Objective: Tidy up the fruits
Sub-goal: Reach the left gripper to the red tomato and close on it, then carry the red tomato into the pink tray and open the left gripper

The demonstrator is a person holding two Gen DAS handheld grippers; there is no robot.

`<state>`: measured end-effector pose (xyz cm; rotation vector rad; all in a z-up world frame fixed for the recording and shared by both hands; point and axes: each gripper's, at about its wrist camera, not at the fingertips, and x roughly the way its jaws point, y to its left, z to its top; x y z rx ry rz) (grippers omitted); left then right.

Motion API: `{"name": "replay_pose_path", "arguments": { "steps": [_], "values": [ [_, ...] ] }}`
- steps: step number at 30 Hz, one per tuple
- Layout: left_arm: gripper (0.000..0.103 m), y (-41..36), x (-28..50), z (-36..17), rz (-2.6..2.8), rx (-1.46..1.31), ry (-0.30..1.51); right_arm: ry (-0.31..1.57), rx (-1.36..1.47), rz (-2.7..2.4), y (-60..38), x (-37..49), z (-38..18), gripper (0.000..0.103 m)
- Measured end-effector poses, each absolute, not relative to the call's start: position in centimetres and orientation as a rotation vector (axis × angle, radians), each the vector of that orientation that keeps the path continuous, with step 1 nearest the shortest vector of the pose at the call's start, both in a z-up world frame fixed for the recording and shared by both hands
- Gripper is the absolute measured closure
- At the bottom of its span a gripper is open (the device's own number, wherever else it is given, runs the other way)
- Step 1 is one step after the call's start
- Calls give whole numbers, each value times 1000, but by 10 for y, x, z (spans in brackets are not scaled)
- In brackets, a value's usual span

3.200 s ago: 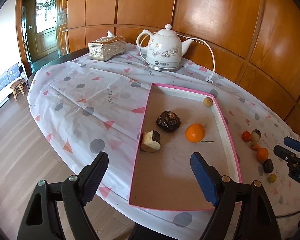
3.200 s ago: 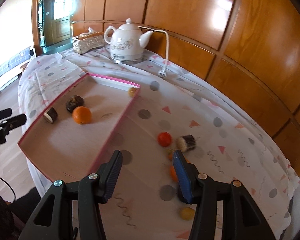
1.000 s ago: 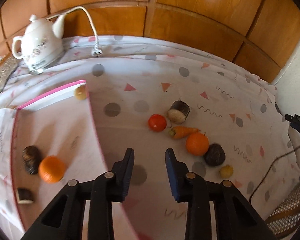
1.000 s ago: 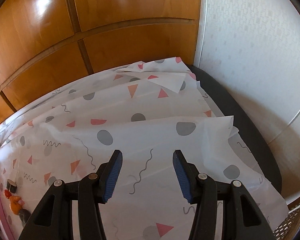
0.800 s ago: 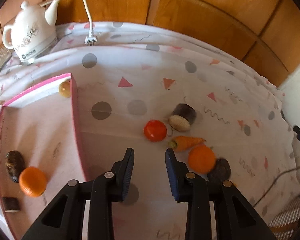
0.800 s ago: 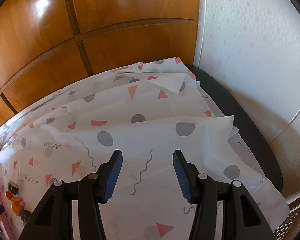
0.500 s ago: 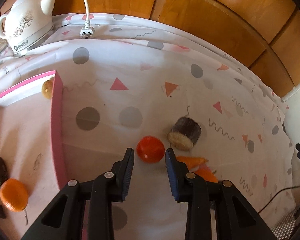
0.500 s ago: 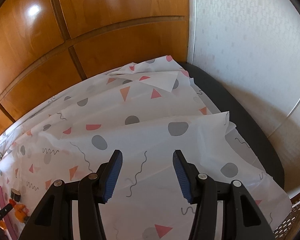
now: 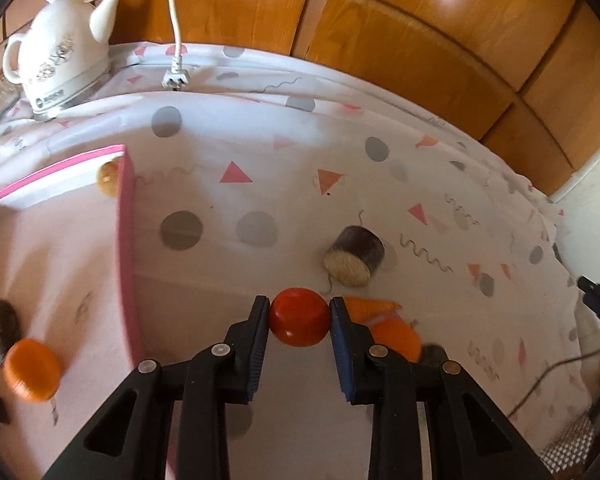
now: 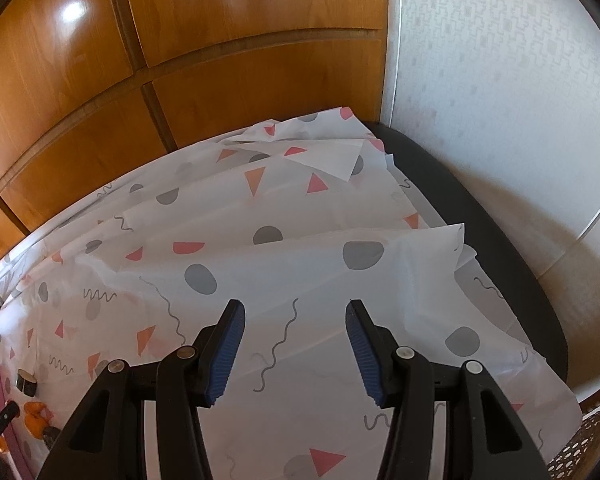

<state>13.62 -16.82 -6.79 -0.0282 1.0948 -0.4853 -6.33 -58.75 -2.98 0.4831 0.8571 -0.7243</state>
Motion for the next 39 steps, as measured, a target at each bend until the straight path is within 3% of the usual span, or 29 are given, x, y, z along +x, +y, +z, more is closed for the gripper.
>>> {"name": "replay_pose_path", "arguments": {
  "steps": [16,21,39],
  "values": [
    [72,-59,90,-34,-352,-153,1027,847,547,-674,-586,-66,-32,50],
    [72,-26,81,-36,-295,-183,1020,879,341,-521,-544,-37,-27,50],
    [72,24,53,-51,-184,-133,1002,977,51,-75,-445,-4,-46,50]
  ]
}}
